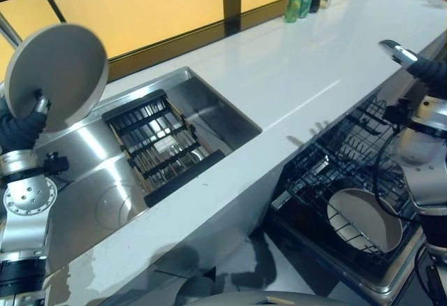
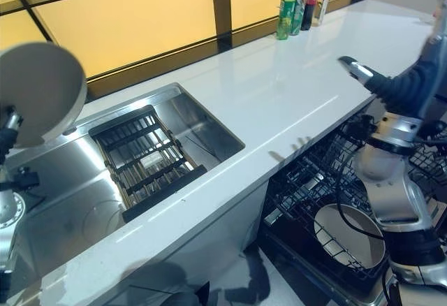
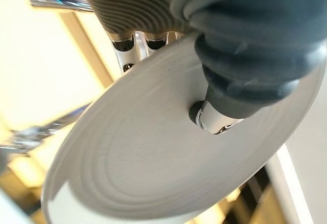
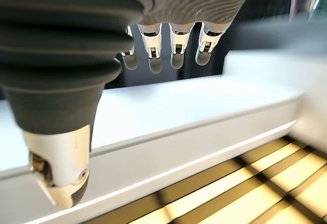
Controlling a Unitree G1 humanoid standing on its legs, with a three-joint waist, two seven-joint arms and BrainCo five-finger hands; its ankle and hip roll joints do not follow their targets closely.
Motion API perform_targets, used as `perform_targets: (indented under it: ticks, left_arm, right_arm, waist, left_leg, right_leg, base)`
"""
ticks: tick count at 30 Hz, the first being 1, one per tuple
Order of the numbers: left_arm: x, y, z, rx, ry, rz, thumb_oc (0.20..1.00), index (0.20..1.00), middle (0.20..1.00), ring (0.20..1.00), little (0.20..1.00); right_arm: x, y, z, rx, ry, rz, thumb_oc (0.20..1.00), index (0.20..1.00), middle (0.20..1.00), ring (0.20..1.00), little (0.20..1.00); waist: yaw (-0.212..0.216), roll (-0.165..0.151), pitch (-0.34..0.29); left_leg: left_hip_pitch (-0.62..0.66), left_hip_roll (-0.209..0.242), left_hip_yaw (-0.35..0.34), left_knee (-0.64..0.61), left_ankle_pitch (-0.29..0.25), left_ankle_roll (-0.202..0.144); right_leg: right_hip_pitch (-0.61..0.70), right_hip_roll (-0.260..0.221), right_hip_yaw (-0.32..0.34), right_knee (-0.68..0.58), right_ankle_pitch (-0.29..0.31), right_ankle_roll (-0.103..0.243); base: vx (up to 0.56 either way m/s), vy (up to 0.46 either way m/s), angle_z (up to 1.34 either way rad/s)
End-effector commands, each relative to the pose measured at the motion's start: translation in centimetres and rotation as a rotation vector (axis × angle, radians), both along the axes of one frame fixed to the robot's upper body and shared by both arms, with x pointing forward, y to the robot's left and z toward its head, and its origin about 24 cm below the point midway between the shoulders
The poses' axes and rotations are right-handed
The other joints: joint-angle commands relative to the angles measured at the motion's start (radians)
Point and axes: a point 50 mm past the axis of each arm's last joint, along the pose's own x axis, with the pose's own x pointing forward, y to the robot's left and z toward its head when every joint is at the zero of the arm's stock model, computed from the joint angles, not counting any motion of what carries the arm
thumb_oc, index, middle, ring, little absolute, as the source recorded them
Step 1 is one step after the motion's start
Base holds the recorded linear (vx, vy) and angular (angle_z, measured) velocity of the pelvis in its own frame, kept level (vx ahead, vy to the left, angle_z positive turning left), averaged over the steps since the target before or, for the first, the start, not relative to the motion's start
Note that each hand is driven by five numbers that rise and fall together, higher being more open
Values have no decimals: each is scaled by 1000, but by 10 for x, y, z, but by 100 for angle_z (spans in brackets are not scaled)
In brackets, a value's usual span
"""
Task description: Pick up plates and place into dishwasher.
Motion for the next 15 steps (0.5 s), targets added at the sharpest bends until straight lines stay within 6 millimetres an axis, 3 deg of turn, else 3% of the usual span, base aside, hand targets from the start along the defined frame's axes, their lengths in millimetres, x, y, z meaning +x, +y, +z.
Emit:
perform_targets:
  ticks: [1, 9, 15]
  left_arm:
    - [9, -38, 30, 82, -198, -168, 200, 200, 200, 200, 200]
    - [32, -99, 18, 65, -192, -423, 200, 200, 200, 200, 200]
    - [38, -123, 16, 67, -186, -523, 200, 200, 200, 200, 200]
  right_arm:
    - [-5, 38, 15, -30, -13, 331, 1000, 1000, 1000, 1000, 1000]
    - [10, 108, -9, -44, 268, 823, 1000, 1000, 1000, 1000, 1000]
    - [13, 140, -24, -60, 413, 1014, 1000, 1000, 1000, 1000, 1000]
  waist:
    - [21, 21, -70]
    - [46, 7, -77]
    - [58, 1, -79]
  left_leg:
    - [-20, 66, -20, 39, -71, -49]
    - [-38, 64, -44, 36, -56, -49]
    - [-44, 65, -49, 36, -50, -49]
  right_leg:
    - [-81, 13, -56, 183, -97, -58]
    - [-60, 26, -74, 181, -102, -67]
    - [-51, 28, -79, 182, -102, -67]
  base:
    - [-54, -30, 12]
    - [-36, -35, 15]
    - [-13, -33, 4]
